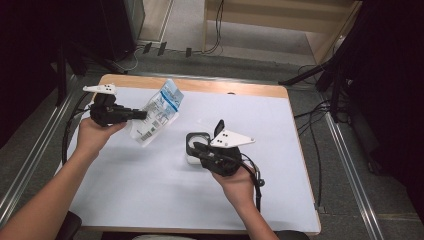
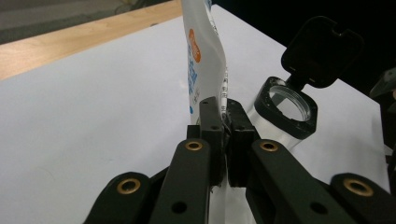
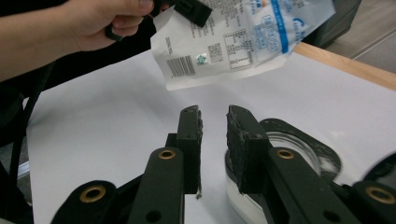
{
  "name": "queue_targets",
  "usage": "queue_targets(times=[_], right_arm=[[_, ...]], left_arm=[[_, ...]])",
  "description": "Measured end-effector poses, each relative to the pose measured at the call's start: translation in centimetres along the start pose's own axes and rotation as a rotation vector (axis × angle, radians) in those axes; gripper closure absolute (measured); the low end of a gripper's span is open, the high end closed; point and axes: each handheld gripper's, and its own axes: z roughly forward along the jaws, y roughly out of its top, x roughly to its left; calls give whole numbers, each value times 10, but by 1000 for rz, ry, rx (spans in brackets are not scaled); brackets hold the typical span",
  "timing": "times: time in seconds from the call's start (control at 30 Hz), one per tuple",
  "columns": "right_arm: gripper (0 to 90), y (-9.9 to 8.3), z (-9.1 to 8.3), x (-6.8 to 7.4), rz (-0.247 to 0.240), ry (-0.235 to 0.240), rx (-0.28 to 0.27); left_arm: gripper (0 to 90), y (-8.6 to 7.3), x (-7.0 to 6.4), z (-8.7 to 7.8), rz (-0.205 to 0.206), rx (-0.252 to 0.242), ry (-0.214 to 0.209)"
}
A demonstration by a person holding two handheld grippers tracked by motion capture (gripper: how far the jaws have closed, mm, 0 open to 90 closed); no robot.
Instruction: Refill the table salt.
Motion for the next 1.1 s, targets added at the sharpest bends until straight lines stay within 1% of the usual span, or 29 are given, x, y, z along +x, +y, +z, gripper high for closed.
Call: queue_targets(times=[0.07,0.1,0.17,0.23,0.3,0.37,0.4,0.43,0.47,0.5,0.57,0.6,0.63,0.67,0.73,0.77,0.8,0.83,0.9,0.93,0.97,1.0,1.03,1.1], right_arm=[[760,-3,-5,-4,6,-16,-6],[760,-4,-7,-7,14,-21,-9],[760,-8,-11,-10,30,-33,-14],[760,-12,-14,-13,41,-40,-18],[760,-15,-15,-15,47,-43,-14],[761,-18,-15,-17,49,-46,-11],[760,-19,-16,-17,52,-45,-8],[760,-21,-16,-18,57,-44,-10],[760,-22,-17,-19,59,-46,-10],[761,-23,-19,-19,62,-49,-10],[760,-25,-21,-22,63,-58,-15],[760,-25,-22,-23,67,-66,-11],[760,-26,-24,-24,65,-76,-12],[760,-27,-25,-25,60,-86,-12],[758,-28,-28,-28,42,-106,-12],[757,-28,-28,-29,40,-109,-12],[757,-29,-29,-31,48,-112,-12],[759,-30,-30,-32,54,-114,-14],[761,-31,-31,-34,68,-105,-23],[761,-30,-32,-34,66,-107,-24],[759,-30,-32,-34,64,-110,-23],[758,-30,-32,-33,66,-108,-21],[758,-30,-32,-33,64,-107,-19],[757,-30,-33,-32,65,-100,-16]], left_arm=[[894,-7,5,5,-15,11,9],[893,-11,7,7,-29,17,12],[893,-19,11,11,-33,14,6],[892,-24,14,14,-40,40,10],[890,-26,16,17,-32,61,21],[889,-28,17,18,-41,73,20],[888,-30,17,18,-44,71,22],[888,-32,17,19,-44,69,33],[887,-33,18,19,-44,83,36],[885,-34,19,19,-47,99,42],[882,-38,19,19,-40,115,57],[881,-39,19,20,-44,122,58],[880,-41,19,20,-42,129,68],[879,-42,20,19,-37,132,71],[877,-44,22,18,-42,127,68],[875,-45,24,18,-48,125,67],[872,-46,25,18,-65,125,62],[870,-47,27,18,-72,113,59],[863,-48,28,17,-81,116,49],[860,-48,28,18,-86,112,54],[852,-48,29,18,-89,117,49],[838,-49,31,18,-98,123,46],[833,-49,31,19,-106,126,53],[825,-49,32,19,-110,131,49]])
